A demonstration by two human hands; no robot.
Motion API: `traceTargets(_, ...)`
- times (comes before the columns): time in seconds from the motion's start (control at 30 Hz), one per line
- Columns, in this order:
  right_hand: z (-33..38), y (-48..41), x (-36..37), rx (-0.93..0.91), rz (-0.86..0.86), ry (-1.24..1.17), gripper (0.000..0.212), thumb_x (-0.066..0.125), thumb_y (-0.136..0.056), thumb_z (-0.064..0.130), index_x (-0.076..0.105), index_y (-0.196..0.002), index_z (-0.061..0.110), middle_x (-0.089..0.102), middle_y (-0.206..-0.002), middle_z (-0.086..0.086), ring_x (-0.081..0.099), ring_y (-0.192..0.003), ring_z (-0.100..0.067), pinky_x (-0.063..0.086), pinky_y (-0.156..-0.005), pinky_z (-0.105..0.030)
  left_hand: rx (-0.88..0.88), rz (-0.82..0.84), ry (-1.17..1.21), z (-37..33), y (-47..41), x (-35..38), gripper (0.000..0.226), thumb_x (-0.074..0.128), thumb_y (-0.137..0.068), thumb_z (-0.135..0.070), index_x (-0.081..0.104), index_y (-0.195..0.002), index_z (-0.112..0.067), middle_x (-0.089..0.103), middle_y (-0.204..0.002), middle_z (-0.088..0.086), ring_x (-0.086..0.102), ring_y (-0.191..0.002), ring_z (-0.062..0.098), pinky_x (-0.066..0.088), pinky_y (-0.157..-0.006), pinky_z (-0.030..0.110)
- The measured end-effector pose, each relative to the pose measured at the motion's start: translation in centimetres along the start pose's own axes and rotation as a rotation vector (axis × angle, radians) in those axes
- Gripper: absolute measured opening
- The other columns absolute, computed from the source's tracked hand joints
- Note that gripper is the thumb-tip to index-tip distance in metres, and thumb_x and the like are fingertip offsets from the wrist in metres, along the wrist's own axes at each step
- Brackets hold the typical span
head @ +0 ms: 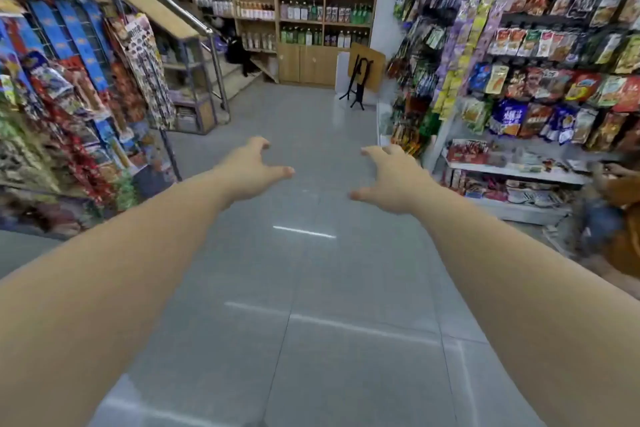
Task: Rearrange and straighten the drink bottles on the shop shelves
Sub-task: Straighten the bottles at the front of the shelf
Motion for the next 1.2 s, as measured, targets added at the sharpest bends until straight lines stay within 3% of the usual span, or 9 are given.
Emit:
traceTargets(0.27, -0.2, -12.1, 9.6, 0.096, 0.174, -0.156, 0.088, 0.072, -0.082, 0.065, 0.036, -0.155, 0.031, 0.032, -0.159, -0.008, 0.045, -0.139, -0.034, 0.044, -0.110, -0.048, -0.047, 0.131, -0.072, 8.6, -11.9, 3.7, 0.080, 0.074, -0.085, -0.057, 0.042, -0.149, -0.021, 0.047, -0.152, 0.011, 0.053, -0.130, 0.032, 0.047, -0.100, 0.038)
traceTargets(0.5, 0.1, -22.5, 15.8, 0.225, 0.263, -0.275, 0.084, 0.072, -0.085, 0.062, 0.038, -0.154, 0.030, 0.033, -0.159, -0.009, 0.047, -0.137, -0.032, 0.041, -0.102, -0.038, -0.049, 0.282, -0.148, 14.0, -23.8, 4.9, 0.078, 0.071, -0.086, -0.059, 0.042, -0.149, -0.023, 0.048, -0.151, 0.012, 0.053, -0.130, 0.032, 0.044, -0.099, 0.037)
traceTargets(0.77, -1.9, -32.2, 21.8, 0.289, 0.347, -0.384, 0.080, 0.075, -0.086, 0.053, 0.041, -0.153, 0.025, 0.037, -0.159, -0.008, 0.047, -0.139, -0.030, 0.040, -0.114, -0.041, -0.159, 0.413, -0.098, 19.6, -34.4, 10.2, 0.075, 0.074, -0.085, -0.055, 0.045, -0.146, -0.023, 0.051, -0.144, 0.009, 0.052, -0.110, 0.024, 0.040, -0.090, 0.032)
traceTargets(1.1, -12.2, -51.2, 25.8, 0.331, 0.450, -0.509, 0.074, 0.074, -0.087, 0.053, 0.046, -0.150, 0.025, 0.044, -0.156, -0.005, 0.046, -0.141, -0.025, 0.038, -0.106, -0.033, -0.286, 0.434, -0.171, 18.9, -52.7, 16.6, 0.068, 0.073, -0.085, -0.058, 0.051, -0.141, -0.025, 0.056, -0.136, 0.006, 0.057, -0.111, 0.026, 0.044, -0.092, 0.034)
traceTargets(1.2, -14.6, -56.8, 25.9, 0.302, 0.522, -0.452, 0.073, 0.073, -0.087, 0.055, 0.046, -0.149, 0.027, 0.044, -0.155, -0.005, 0.047, -0.139, -0.026, 0.041, -0.109, -0.036, -0.270, 0.457, -0.262, 17.3, -57.8, 18.0, 0.066, 0.071, -0.087, -0.058, 0.051, -0.141, -0.025, 0.058, -0.136, 0.005, 0.057, -0.111, 0.025, 0.042, -0.090, 0.032)
Point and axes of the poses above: each hand's wrist, its own y-axis away from the middle knuckle, its own x-axis out of the palm, z = x × y, the point moved 8 cm from there along -y, towards the middle knuckle
